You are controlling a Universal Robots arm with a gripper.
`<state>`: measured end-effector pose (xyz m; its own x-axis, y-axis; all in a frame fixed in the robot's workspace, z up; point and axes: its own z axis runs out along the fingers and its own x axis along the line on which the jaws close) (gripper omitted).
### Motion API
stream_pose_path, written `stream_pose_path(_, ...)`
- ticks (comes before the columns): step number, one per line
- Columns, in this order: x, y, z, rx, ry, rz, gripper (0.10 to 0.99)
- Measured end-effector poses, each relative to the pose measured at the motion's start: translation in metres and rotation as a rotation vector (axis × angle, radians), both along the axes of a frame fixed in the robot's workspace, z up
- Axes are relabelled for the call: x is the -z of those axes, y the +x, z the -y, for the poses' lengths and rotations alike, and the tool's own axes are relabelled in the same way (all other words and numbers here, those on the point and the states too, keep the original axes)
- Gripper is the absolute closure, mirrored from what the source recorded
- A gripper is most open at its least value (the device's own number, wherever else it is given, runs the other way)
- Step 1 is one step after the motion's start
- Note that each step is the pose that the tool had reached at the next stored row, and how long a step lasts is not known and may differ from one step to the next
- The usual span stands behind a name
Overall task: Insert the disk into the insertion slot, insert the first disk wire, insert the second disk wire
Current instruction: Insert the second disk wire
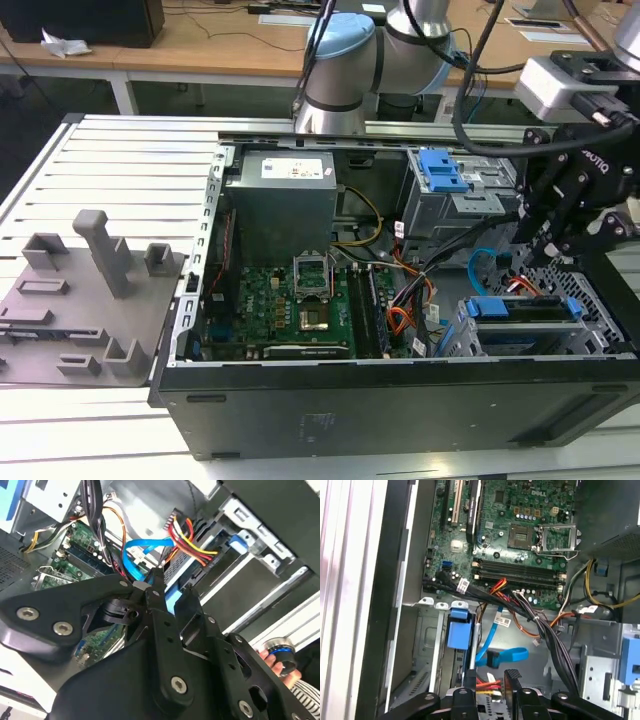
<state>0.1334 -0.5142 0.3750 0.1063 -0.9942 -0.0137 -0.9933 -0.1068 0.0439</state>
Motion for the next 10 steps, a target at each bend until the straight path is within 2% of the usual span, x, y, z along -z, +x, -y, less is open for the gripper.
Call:
stream_pose_path(2,0.0038,-0.0061,-0.0001,0.004,-0.007,-0.0001,0.725)
stream_pose_path(4,0.008,-0.0126,-0.0001,0.012,-0.021,0.0,0.725)
stream_pose_path(7,0.0127,-0.0147,-0.0004,0.027,-0.025,-0.0002,0.725)
stream_pose_path(10,0.0127,-0.0148,-0.0004,0.027,-0.025,-0.0002,0.725)
